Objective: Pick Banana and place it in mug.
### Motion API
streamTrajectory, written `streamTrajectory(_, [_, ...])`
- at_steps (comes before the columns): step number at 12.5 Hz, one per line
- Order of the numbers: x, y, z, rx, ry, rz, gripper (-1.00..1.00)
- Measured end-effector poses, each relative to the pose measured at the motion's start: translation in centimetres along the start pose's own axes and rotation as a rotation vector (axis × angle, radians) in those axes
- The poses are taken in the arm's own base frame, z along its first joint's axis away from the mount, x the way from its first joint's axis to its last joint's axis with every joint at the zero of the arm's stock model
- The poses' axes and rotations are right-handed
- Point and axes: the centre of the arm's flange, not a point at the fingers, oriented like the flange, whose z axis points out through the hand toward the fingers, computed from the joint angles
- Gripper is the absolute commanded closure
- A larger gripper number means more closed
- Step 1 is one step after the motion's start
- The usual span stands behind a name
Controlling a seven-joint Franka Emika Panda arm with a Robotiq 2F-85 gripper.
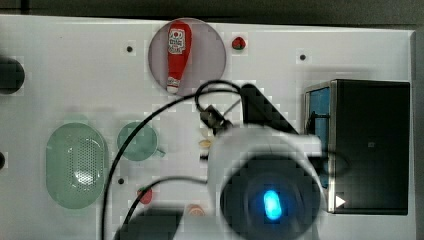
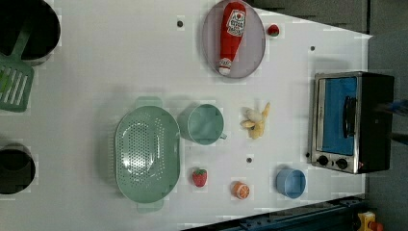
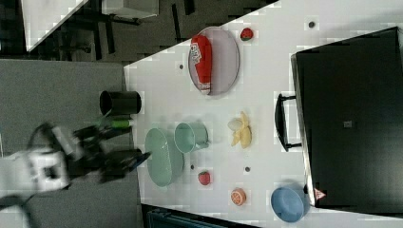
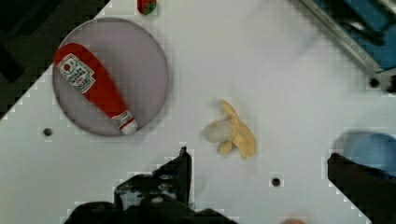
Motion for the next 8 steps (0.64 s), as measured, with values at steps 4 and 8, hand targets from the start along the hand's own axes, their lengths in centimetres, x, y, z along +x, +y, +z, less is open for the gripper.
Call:
streamTrajectory(4, [0.1,1.1,19.2,-0.145,-0.154,-0.110,-1.00])
streamTrajectory(8, [-1.0,2.1,28.3,-0.129,-0.201,-0.309,-1.00])
